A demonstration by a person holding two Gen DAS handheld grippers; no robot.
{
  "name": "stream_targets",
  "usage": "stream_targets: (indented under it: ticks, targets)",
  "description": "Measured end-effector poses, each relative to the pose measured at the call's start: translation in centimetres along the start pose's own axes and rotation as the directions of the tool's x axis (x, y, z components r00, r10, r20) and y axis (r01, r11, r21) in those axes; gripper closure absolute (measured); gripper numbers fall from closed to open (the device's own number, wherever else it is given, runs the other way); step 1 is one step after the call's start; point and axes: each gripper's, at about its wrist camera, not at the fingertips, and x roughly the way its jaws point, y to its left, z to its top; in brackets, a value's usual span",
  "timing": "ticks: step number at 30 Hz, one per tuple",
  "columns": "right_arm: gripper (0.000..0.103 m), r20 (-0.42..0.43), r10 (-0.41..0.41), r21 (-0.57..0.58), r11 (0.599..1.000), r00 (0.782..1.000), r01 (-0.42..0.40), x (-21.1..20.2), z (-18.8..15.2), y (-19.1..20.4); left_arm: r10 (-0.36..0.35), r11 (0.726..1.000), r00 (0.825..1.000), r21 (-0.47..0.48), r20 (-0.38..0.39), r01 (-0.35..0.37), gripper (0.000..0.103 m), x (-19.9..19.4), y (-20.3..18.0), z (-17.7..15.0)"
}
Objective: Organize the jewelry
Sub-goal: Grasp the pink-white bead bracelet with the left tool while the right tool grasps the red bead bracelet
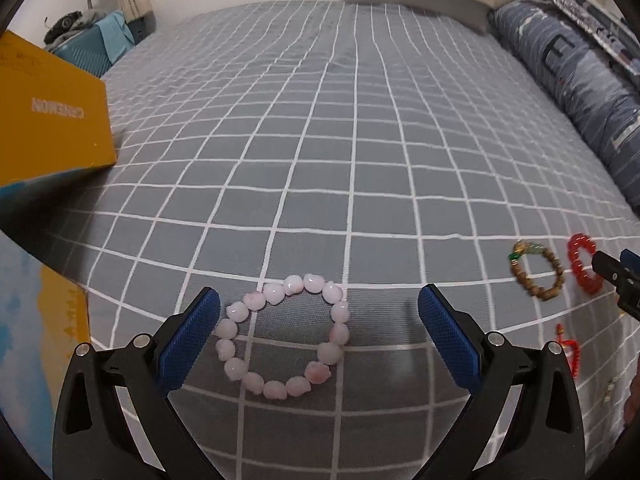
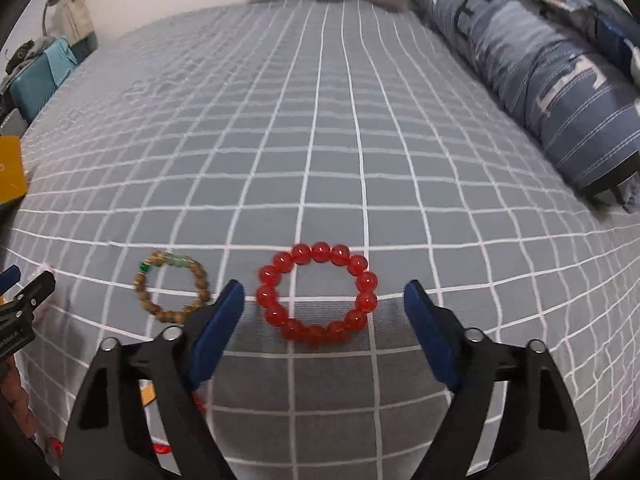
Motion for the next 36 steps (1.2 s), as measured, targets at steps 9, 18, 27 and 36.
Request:
stream_targets:
  ticks: [9,18,27,36]
  targets:
    - [0.048,-0.028,-0.003,0.045,0.999,1.000,0.004,1.9,0.1,-1.6,0.010,1.000,1.000,0.006,-0.025,-0.010,0.006,2.0,0.1,-0.4]
    - [0.081,-0.044,-0.008,0.052,0.999,0.999,0.010,2.2,0.0,-1.6,-0.023,1.000,0.999,-0.016,-0.037,0.023,0.040,2.0,1.1,-0.2]
    - [0.090,-0.030,-0.018,0.062,0.998,0.999,0.020,1.8,0.1,-1.6,-0.043,0.999,0.999,-0.002,-0.026,0.043,0.083,1.3,1.0,-0.4]
    - [0.090,0.005,-0.005,0.076,0.997,1.000,0.004,0.4,0.4,-1.6,-0.074,0.997,0.997,-0.020,-0.005,0.073,0.084,0.2,1.6,-0.2]
